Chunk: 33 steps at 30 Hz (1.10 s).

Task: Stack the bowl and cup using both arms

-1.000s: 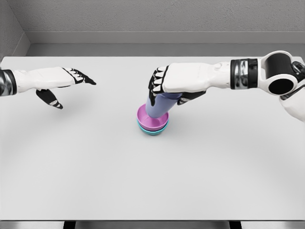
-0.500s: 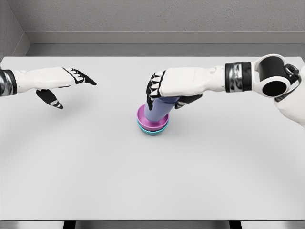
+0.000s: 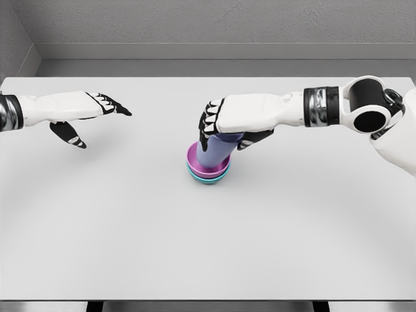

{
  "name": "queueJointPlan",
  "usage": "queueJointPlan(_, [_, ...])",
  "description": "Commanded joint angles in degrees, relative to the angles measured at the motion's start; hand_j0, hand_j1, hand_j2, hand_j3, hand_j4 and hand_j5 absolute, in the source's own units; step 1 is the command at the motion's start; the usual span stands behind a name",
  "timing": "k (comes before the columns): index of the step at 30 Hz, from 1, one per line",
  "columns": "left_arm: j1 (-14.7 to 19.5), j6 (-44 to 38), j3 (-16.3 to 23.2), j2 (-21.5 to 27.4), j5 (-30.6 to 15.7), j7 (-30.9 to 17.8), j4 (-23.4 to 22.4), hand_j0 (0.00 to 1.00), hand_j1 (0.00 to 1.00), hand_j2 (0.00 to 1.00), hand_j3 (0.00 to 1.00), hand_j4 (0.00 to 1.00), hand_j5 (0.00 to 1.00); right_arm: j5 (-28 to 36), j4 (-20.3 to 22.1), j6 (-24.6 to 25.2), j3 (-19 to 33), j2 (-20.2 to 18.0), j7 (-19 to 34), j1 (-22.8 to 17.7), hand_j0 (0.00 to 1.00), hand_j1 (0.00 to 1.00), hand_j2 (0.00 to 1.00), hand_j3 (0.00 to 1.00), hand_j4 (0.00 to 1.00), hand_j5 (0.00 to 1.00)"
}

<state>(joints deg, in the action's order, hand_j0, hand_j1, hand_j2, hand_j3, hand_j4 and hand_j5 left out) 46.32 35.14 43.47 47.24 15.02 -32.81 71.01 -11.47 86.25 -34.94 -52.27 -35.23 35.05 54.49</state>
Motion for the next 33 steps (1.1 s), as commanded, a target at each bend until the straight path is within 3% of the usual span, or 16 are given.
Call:
queueJointPlan(1, [0.0, -0.1, -0.1, 0.0, -0.3, 0.0, 0.0, 1.00, 1.00, 1.00, 1.00, 1.00, 1.00, 0.3, -0.2, 0.1, -0.1, 0.1, -0.1, 0.0, 0.58, 0.58, 0.58, 0.58, 0.58, 0.58])
queueJointPlan(9, [0.0, -0.1, -0.1, 0.0, -0.3, 0.0, 0.0, 1.00, 1.00, 1.00, 1.00, 1.00, 1.00, -0.2, -0.7, 0.1, -0.7, 0.4, -0.1, 0.0, 0.58, 0.58, 0.58, 0.58, 0.58, 0.58])
queueJointPlan(11, [0.0, -0.1, -0.1, 0.0, -0.3, 0.0, 0.0, 1.00, 1.00, 1.00, 1.00, 1.00, 1.00, -0.4, -0.7, 0.4, -0.6, 1.2, -0.1, 0.1, 0.91, 0.91, 0.91, 0.91, 0.91, 0.91])
queueJointPlan(12, [0.0, -0.1, -0.1, 0.0, -0.3, 0.0, 0.0, 1.00, 1.00, 1.00, 1.00, 1.00, 1.00, -0.7, -0.7, 0.4, -0.6, 1.2, -0.1, 0.2, 1.00, 1.00, 1.00, 1.00, 1.00, 1.00])
queueJointPlan(19, [0.0, -0.1, -0.1, 0.0, -0.3, 0.0, 0.1, 1.00, 1.00, 1.00, 1.00, 1.00, 1.00, -0.7, -1.1, 0.8, 0.3, 0.7, -0.1, 0.3, 1.00, 1.00, 1.00, 1.00, 1.00, 1.00])
queueJointPlan(21, [0.0, -0.1, -0.1, 0.0, -0.3, 0.0, 0.1, 1.00, 1.00, 1.00, 1.00, 1.00, 1.00, -0.3, -4.1, -0.1, 7.0, -0.1, -0.1, -0.2, 1.00, 1.00, 1.00, 1.00, 1.00, 1.00])
queueJointPlan(22, [0.0, -0.1, -0.1, 0.0, -0.3, 0.0, 0.1, 1.00, 1.00, 1.00, 1.00, 1.00, 1.00, 0.2, -6.8, -0.1, 12.4, -3.4, -0.1, -0.4, 1.00, 1.00, 1.00, 1.00, 1.00, 1.00])
queueJointPlan(24, [0.0, -0.1, -0.1, 0.0, -0.3, 0.0, 0.1, 1.00, 1.00, 1.00, 1.00, 1.00, 1.00, 0.2, -12.1, -0.1, 19.4, -5.3, -0.1, -2.6, 1.00, 1.00, 1.00, 1.00, 1.00, 1.00])
queueJointPlan(26, [0.0, -0.1, -0.1, 0.0, -0.3, 0.0, 0.1, 1.00, 1.00, 1.00, 1.00, 1.00, 1.00, 0.1, -20.0, -0.1, 19.8, -6.2, -0.1, -4.5, 1.00, 1.00, 1.00, 1.00, 1.00, 1.00])
queueJointPlan(27, [0.0, -0.1, -0.1, 0.0, -0.3, 0.0, 0.0, 1.00, 1.00, 1.00, 1.00, 1.00, 1.00, 0.1, -21.8, -0.1, 19.8, -6.2, -0.1, -4.7, 1.00, 1.00, 1.00, 1.00, 1.00, 1.00])
queueJointPlan(29, [0.0, -0.1, -0.1, 0.0, -0.3, 0.0, 0.0, 1.00, 1.00, 1.00, 1.00, 1.00, 1.00, 0.0, -22.4, -0.1, 19.7, -7.4, -0.1, -7.5, 1.00, 1.00, 1.00, 1.00, 1.00, 1.00])
queueJointPlan(33, [0.0, -0.1, -0.1, 0.0, -0.3, 0.0, 0.0, 1.00, 1.00, 1.00, 1.00, 1.00, 1.00, -0.4, -21.9, -0.1, 19.4, -7.8, -0.1, -8.8, 1.00, 1.00, 1.00, 1.00, 1.00, 1.00])
